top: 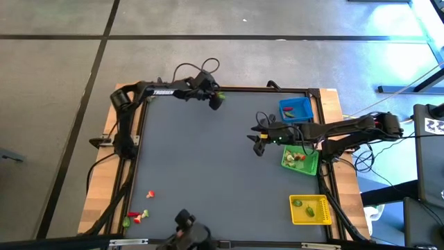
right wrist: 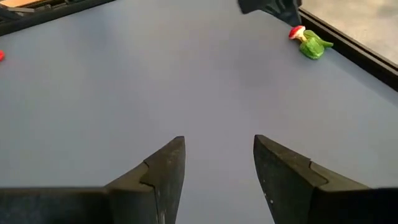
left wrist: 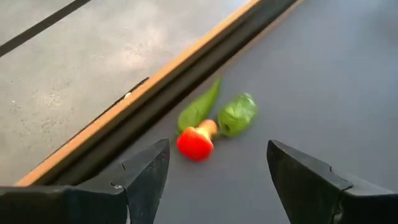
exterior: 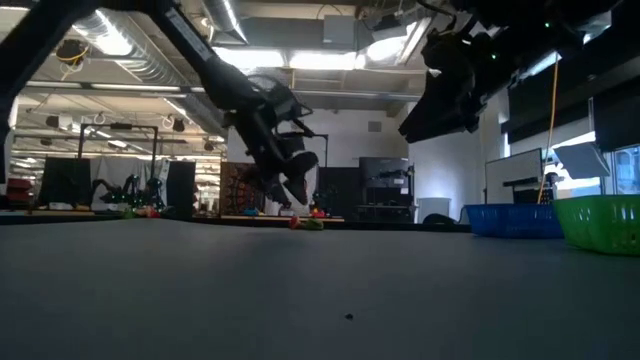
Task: Sort produce into baskets
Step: Put the red mushroom into the green basket
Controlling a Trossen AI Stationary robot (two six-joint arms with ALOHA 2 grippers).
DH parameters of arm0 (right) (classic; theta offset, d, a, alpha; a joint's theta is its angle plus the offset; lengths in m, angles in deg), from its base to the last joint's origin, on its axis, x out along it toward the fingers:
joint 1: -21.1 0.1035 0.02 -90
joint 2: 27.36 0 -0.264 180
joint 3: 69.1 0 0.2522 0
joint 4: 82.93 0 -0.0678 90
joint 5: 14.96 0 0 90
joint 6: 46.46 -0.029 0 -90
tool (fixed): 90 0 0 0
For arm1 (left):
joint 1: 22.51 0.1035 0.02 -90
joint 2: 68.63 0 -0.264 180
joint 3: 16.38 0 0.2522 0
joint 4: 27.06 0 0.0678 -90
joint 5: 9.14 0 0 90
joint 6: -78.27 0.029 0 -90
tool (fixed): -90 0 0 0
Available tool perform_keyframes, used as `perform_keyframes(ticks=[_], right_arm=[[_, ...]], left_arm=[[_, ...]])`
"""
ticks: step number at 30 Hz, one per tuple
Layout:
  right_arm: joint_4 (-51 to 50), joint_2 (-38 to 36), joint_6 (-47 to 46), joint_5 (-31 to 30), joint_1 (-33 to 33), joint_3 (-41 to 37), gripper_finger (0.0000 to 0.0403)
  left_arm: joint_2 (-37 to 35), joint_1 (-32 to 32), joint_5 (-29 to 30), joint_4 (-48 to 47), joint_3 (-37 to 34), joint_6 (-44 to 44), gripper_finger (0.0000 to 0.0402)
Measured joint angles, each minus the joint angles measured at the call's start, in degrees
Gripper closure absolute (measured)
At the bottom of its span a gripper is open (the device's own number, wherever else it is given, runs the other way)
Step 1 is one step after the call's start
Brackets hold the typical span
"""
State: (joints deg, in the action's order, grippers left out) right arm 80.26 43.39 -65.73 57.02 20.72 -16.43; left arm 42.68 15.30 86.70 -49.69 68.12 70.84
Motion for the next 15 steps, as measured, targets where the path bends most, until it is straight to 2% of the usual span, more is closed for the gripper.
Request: perform_keyframes(ticks=[4,10,15], right_arm=[[-0.2,1.5,0.0,0.0,0.0,0.0,0.0212],[-0.2,3.4,0.0,0.1,0.0,0.0,0.0212],[-0.2,3.4,0.0,0.2,0.0,0.0,0.0212]], left_arm=[[3.9,2.0,0.5,-1.3,3.7,-1.6,0.0135],[6.9,3.7,-0.5,-2.0,4.3,-2.9,0.0137],[7.4,3.7,-2.2,-2.7,4.2,-2.5,0.0175]])
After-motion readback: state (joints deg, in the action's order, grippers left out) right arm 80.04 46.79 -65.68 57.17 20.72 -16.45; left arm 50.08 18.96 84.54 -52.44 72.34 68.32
